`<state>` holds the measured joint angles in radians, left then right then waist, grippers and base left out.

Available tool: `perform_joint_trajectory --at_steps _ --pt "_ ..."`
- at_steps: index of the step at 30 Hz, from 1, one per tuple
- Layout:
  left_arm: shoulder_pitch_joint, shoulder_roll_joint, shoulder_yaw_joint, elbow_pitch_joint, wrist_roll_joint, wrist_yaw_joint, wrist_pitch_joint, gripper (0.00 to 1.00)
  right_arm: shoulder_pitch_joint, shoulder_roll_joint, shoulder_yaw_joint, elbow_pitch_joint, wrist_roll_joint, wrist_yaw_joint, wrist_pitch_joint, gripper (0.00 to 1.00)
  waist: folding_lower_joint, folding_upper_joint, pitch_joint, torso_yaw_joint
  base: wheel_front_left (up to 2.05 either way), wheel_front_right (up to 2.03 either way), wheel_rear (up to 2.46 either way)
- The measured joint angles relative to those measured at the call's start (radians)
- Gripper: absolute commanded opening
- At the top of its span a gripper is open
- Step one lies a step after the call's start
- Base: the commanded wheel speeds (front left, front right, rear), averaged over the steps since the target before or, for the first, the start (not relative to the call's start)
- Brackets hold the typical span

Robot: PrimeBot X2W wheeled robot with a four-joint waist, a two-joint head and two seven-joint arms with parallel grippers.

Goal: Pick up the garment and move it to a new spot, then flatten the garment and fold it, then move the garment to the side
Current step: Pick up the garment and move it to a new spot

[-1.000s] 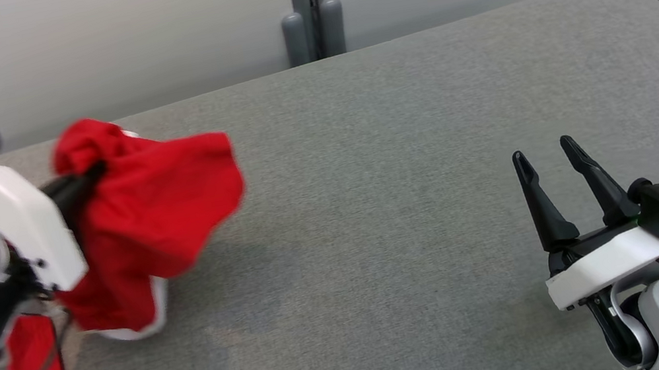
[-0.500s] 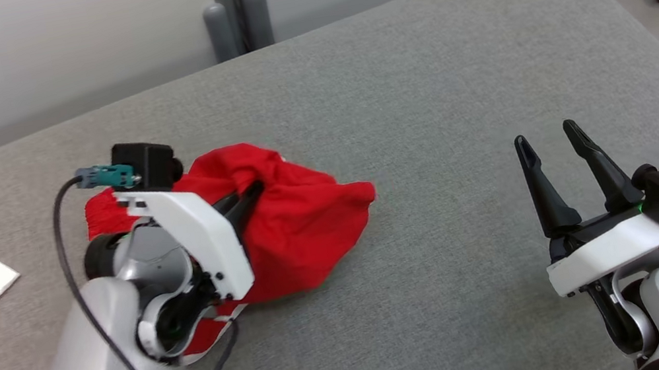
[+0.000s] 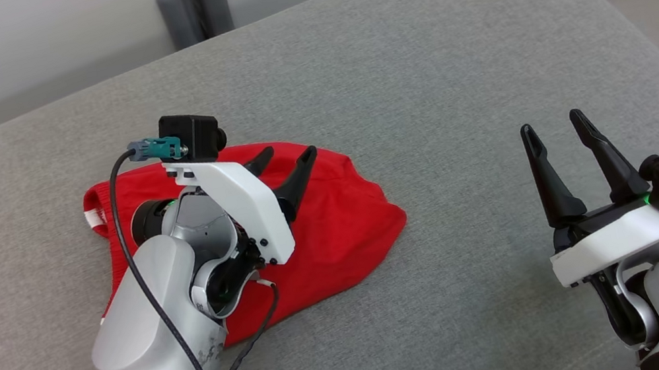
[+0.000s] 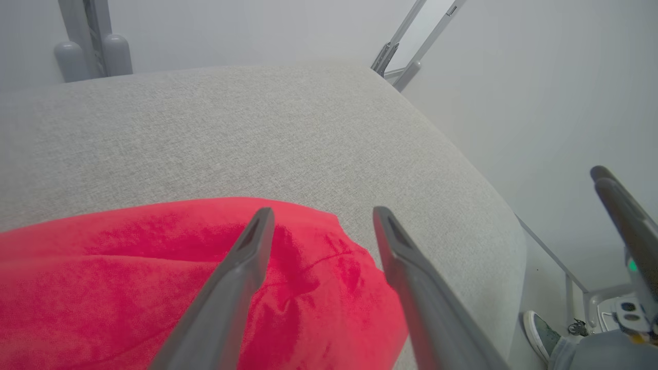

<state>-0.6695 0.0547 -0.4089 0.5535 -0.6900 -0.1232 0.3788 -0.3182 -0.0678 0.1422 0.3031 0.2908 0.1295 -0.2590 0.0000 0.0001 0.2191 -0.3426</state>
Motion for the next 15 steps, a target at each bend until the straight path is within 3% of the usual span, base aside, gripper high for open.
perform_joint_trajectory --at_steps 5,15 --pt "-0.016 0.013 -0.027 0.007 0.008 -0.003 -0.087 1.00 0.003 -0.002 -0.007 0.000 -0.008 0.000 0.000 1.00 0.0000 0.0000 -0.011 0.036 0.00 0.00 0.00" --pt "0.047 0.107 -0.020 -0.058 0.065 0.006 -0.253 1.00 0.023 -0.029 -0.018 0.002 -0.011 0.000 0.000 1.00 0.0000 0.0000 -0.049 0.134 0.00 0.00 0.00"
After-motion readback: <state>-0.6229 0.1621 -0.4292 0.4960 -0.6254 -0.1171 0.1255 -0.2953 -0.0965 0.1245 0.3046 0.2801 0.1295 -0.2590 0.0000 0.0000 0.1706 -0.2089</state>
